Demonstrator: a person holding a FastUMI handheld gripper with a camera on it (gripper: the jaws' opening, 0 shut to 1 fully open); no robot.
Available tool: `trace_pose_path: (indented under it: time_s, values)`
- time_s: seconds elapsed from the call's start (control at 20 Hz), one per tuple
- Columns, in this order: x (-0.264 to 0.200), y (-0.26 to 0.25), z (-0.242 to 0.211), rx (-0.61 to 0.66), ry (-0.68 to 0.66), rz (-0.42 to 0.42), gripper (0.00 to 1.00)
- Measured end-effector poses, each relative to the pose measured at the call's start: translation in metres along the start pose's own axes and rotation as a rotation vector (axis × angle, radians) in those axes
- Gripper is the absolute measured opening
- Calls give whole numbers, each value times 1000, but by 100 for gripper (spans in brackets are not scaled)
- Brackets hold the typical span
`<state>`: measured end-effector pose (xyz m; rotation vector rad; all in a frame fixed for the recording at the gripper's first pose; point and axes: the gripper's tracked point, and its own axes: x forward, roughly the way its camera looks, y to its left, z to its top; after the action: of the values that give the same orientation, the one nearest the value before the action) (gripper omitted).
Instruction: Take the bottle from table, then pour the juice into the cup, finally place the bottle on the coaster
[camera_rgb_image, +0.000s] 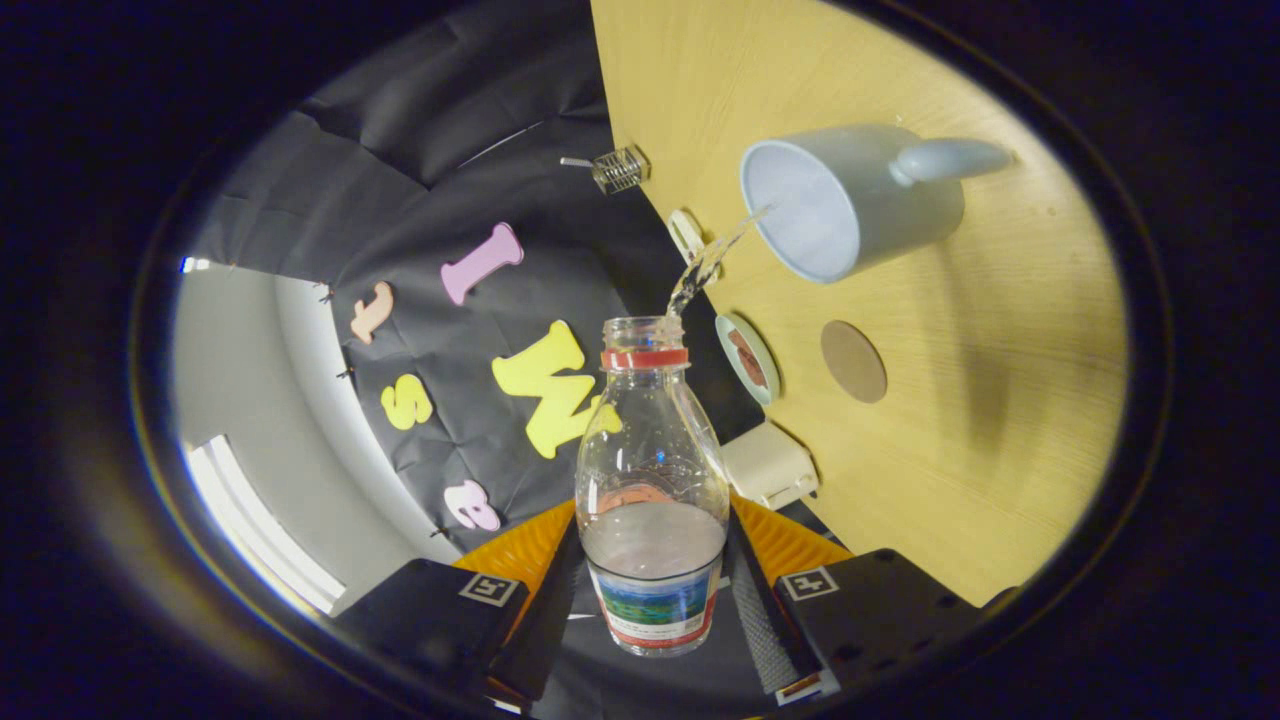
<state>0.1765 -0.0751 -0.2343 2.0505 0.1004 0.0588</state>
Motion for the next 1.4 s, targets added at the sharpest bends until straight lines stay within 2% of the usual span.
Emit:
trace_pose_path:
  time_s: [0.55, 0.7, 1.0, 1.4]
  values:
    - [5, 23, 2, 103, 4, 45, 80]
    - [6, 34, 1, 142, 3, 80, 80]
    - [5, 57, -5, 149, 12, 119, 80]
    - [0, 72, -15, 191, 13, 122, 80]
